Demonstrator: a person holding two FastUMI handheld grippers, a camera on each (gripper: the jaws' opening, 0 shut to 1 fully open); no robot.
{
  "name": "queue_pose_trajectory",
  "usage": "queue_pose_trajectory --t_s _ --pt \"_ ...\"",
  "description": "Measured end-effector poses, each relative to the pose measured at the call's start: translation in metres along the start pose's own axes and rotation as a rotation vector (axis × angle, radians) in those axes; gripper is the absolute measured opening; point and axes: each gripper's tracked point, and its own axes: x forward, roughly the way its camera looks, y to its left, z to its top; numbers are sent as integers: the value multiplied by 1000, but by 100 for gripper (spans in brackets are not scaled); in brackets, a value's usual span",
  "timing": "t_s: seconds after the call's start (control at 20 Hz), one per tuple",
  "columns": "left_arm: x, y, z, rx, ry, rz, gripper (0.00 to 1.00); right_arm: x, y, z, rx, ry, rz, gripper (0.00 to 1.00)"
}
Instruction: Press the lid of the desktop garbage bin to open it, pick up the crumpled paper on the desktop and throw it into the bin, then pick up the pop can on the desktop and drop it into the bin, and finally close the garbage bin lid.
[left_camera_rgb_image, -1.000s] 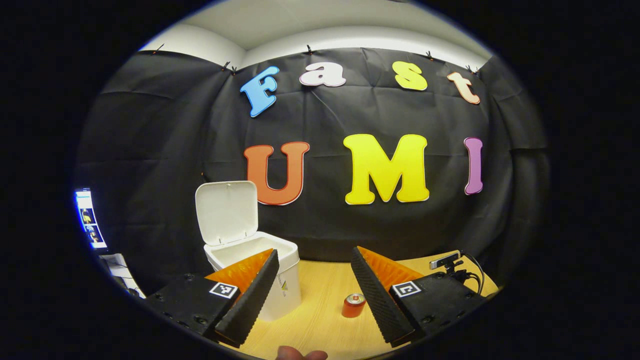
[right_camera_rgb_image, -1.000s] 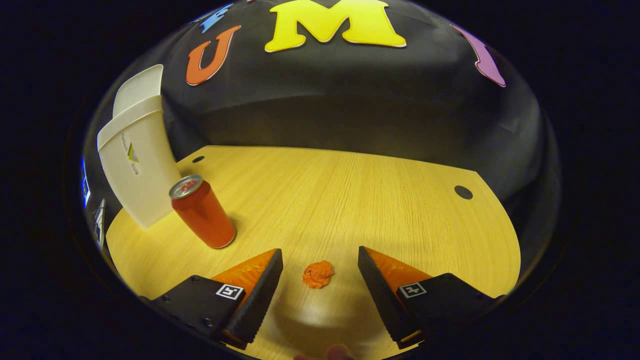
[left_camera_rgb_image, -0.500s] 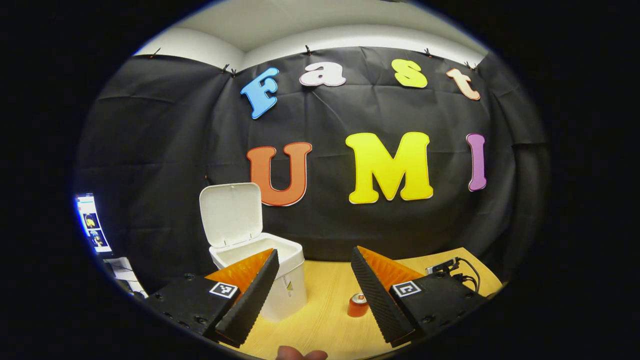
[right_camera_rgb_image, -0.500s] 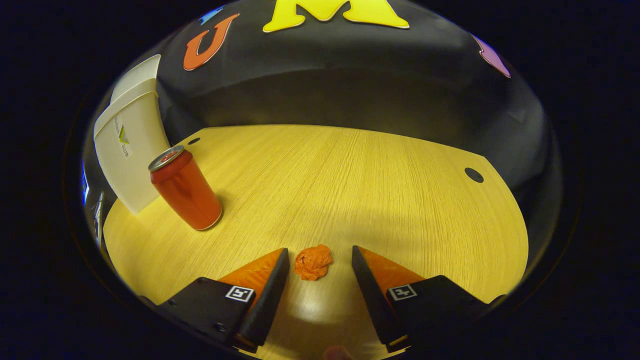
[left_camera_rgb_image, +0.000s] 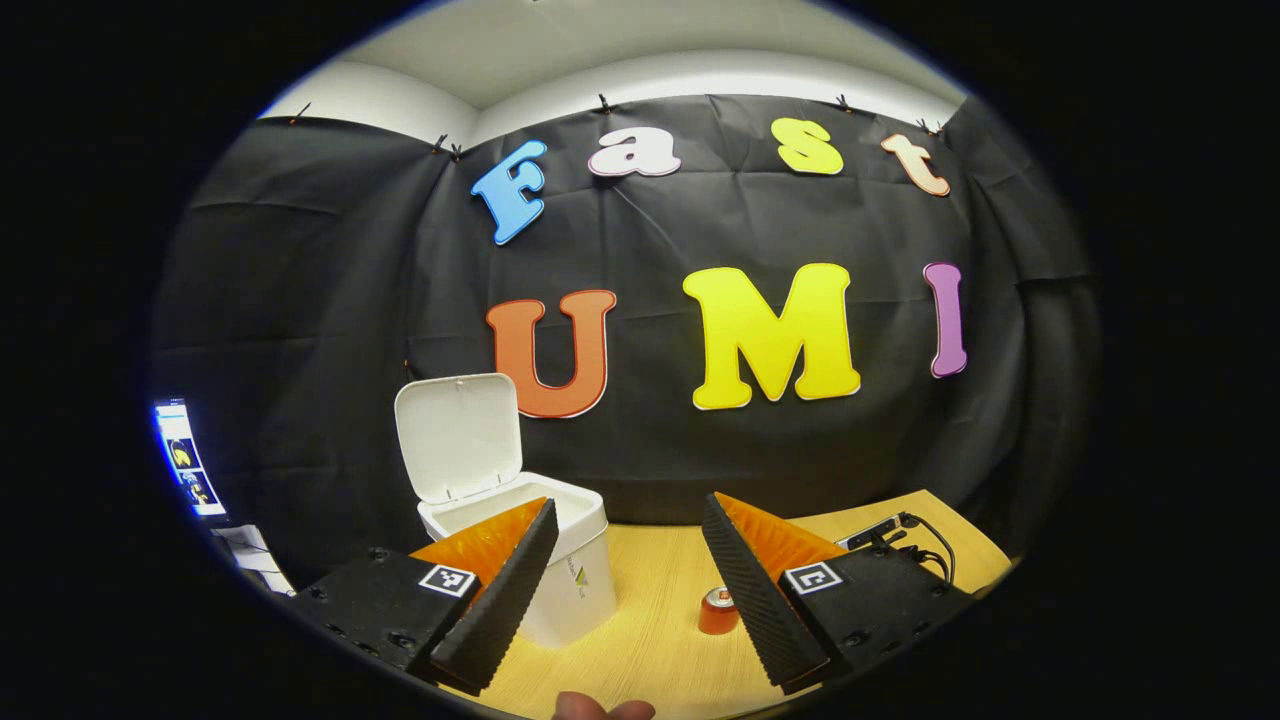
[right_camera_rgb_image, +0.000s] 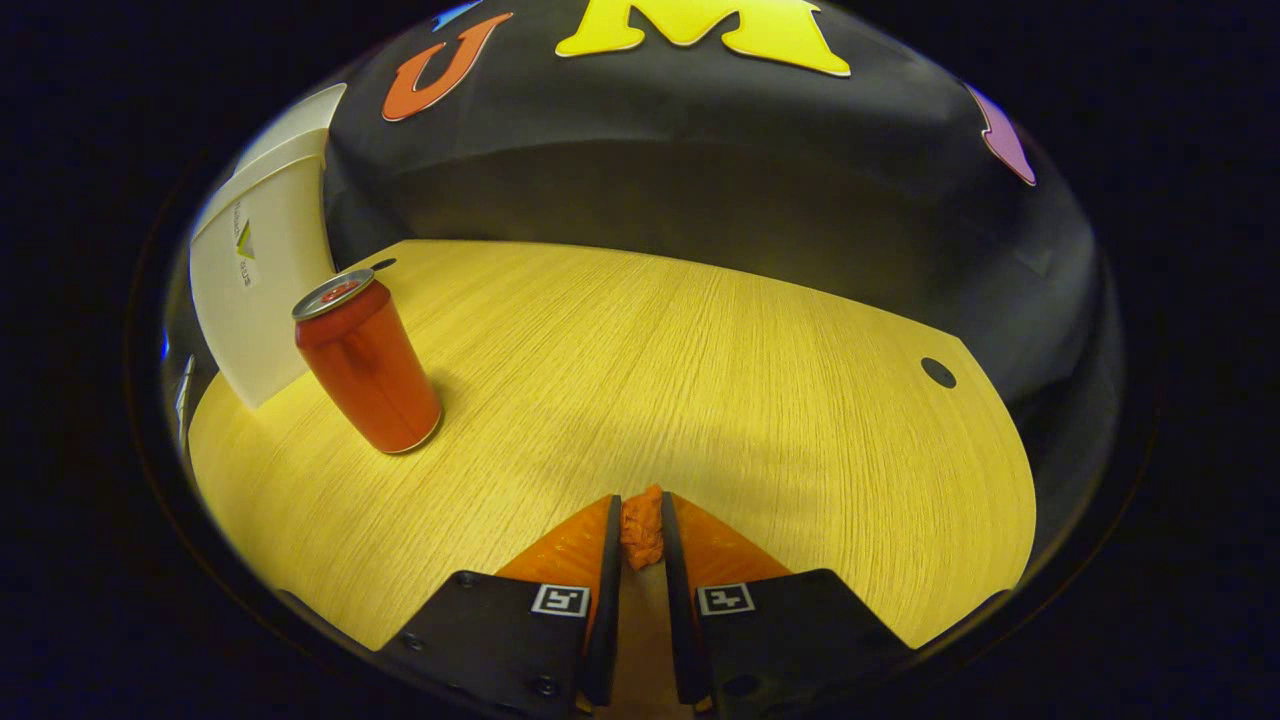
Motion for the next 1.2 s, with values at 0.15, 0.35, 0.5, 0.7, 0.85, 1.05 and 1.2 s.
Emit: queue_pose_trajectory --t_s 0.15,0.35,0.5,0.7,0.85,1.05,1.2 --pt "0 2 -3 -7 2 -8 96 -15 0 14 1 -37 12 24" --pt "0 1 -8 -1 -7 -36 96 -44 7 43 -3 -92 29 24" --pt "0 -2 -14 -21 -3 -60 96 -67 14 67 4 -132 38 25" --pt "0 0 -23 -37 0 -82 96 -101 27 110 -30 -227 43 25" --pt "-1 7 -28 -39 -5 -96 96 -128 48 141 -68 -282 67 22" --pt "-1 30 -38 -62 2 -79 96 -165 91 198 -96 -398 122 24" --pt "-2 48 -44 -76 6 -60 96 -186 131 233 -105 -441 181 24"
